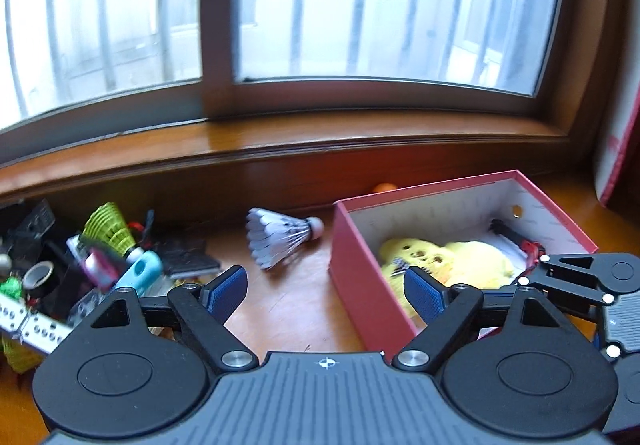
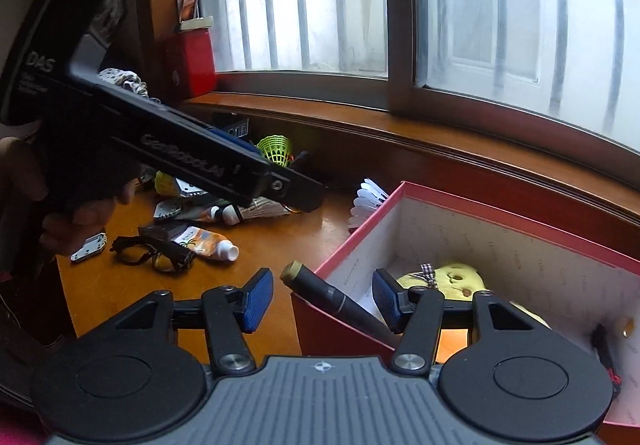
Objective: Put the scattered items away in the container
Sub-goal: 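Withdraw both open grippers from the box back over the pile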
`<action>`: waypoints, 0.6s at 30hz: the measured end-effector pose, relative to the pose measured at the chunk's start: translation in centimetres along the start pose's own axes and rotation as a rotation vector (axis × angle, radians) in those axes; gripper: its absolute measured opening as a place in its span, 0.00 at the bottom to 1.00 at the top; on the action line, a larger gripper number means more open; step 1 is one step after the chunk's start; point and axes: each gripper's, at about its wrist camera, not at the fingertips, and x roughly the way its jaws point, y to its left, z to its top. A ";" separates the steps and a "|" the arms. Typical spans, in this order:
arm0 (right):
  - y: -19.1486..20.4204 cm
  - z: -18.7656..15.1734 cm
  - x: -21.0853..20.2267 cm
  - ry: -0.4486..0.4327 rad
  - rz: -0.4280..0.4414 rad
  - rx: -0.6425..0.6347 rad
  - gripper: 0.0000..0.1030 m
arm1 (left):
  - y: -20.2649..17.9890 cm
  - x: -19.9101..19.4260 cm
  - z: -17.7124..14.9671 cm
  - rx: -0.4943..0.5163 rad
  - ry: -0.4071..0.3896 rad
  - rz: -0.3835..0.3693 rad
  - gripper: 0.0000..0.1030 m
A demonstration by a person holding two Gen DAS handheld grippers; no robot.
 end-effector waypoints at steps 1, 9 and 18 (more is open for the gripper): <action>-0.1 0.2 0.3 0.000 -0.023 0.008 0.55 | 0.3 -0.1 -0.1 -0.010 0.000 0.003 0.83; -5.9 1.7 2.1 -0.023 -0.289 0.176 0.54 | 1.6 -0.5 -0.8 -0.050 0.004 0.023 0.88; -7.1 1.5 2.1 -0.037 -0.300 0.206 0.54 | 3.2 -1.1 -2.1 -0.094 0.025 0.113 0.95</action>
